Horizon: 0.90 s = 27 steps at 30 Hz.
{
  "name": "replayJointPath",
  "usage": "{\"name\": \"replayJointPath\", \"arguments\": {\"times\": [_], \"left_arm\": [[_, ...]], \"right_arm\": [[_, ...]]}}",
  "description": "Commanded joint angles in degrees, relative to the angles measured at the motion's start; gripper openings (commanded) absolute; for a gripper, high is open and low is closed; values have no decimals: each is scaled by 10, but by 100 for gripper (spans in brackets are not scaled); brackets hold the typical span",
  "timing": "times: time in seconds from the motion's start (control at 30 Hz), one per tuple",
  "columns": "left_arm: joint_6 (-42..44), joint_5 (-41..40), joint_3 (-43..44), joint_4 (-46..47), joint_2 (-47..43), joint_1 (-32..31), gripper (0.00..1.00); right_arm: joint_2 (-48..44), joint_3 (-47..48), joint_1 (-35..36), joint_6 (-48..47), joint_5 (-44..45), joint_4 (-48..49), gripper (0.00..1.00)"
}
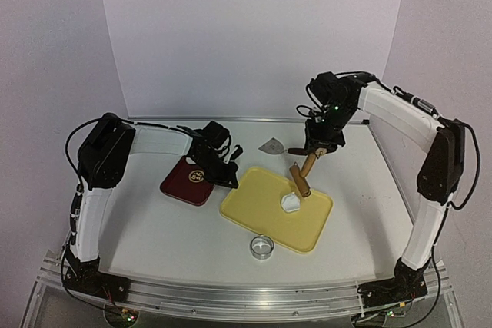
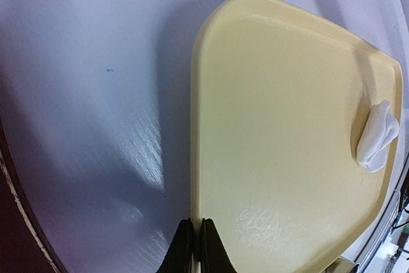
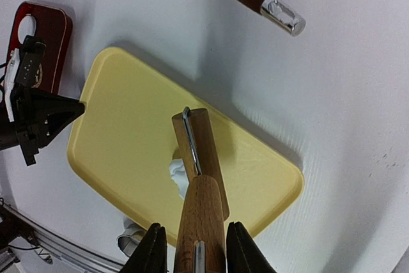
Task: Roll out the dumpling wrappers from the dough
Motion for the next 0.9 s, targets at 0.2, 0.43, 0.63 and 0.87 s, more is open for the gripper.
{"name": "replayJointPath", "arguments": {"times": [0.2, 0.43, 0.63, 0.87], "left_arm": [[-9, -8, 1, 14, -4, 0, 0], [-20, -8, -14, 27, -15, 0, 0], [-26, -8, -25, 35, -21, 0, 0], [-30, -7, -35, 45, -24, -2, 0]], "right_arm": [[-102, -163, -108, 12, -276, 124, 0], [-142, -241, -142, 6, -345, 186, 0], [-161, -316, -148, 13, -377, 269, 0], [-152, -361, -148, 16, -359, 324, 0]]}}
